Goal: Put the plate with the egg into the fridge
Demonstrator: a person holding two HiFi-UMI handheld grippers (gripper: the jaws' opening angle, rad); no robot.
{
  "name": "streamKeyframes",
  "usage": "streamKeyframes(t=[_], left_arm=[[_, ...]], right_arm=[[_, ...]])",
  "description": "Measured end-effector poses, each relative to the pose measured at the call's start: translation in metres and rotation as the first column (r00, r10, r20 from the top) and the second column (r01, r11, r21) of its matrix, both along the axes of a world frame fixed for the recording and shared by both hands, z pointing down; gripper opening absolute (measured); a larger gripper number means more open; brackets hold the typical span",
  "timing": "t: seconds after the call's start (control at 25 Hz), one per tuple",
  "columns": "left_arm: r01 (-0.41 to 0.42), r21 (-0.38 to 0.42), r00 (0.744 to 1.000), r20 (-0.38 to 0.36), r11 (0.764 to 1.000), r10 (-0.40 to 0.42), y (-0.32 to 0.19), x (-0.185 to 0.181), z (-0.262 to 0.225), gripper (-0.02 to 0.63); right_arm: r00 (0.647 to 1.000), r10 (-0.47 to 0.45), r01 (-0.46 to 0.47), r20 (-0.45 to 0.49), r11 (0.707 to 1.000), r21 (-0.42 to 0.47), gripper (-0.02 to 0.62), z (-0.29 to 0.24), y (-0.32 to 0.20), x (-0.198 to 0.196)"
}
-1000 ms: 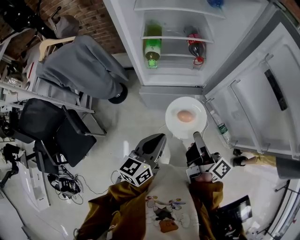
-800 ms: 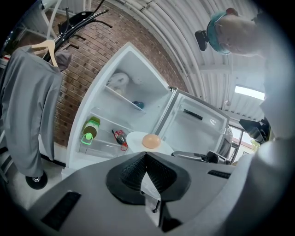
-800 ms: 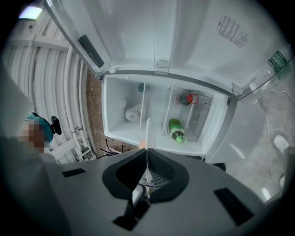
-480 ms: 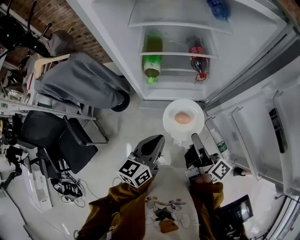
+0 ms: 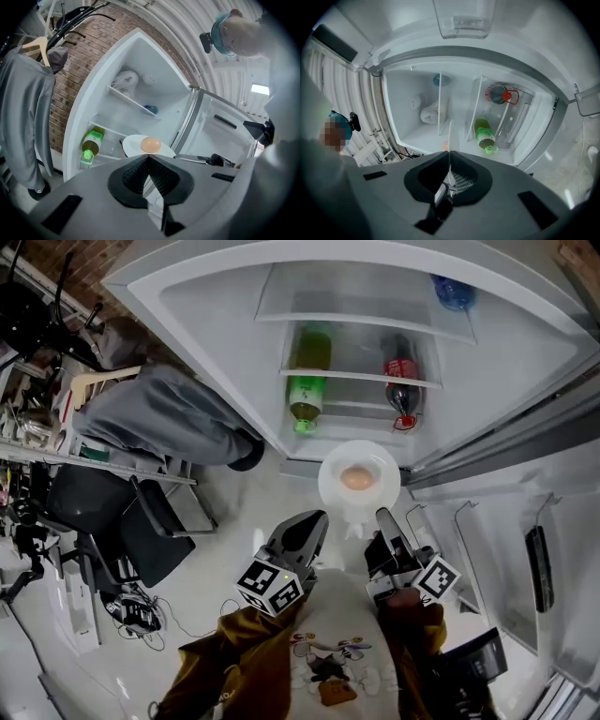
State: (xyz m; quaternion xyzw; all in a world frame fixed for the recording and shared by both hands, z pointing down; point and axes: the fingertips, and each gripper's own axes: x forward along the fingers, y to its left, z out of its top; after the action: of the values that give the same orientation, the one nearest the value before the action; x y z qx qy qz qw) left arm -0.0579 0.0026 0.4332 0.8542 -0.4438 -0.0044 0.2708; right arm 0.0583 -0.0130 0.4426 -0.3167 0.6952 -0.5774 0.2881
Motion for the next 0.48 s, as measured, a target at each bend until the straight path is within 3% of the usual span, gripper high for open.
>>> streamKeyframes(t=[0.28,0.48], left_arm=[[0.115,0.022,0.993,0.012,0.993,-0.116,-0.032,-0.01,-0.003,0.008],[0.138,0.019,0.99,0.012,0.99,-0.138,-0.039,-0.01,-0.003,0.008]], right_arm=[[0.998,-0.067,0.067,0.013,0.998,0.002,0.017,0.003,-0.035,-0.003],[0.996,-0.091,0.091,0.014,0.996,0.001,0.016,0.0,-0.045,-0.012]])
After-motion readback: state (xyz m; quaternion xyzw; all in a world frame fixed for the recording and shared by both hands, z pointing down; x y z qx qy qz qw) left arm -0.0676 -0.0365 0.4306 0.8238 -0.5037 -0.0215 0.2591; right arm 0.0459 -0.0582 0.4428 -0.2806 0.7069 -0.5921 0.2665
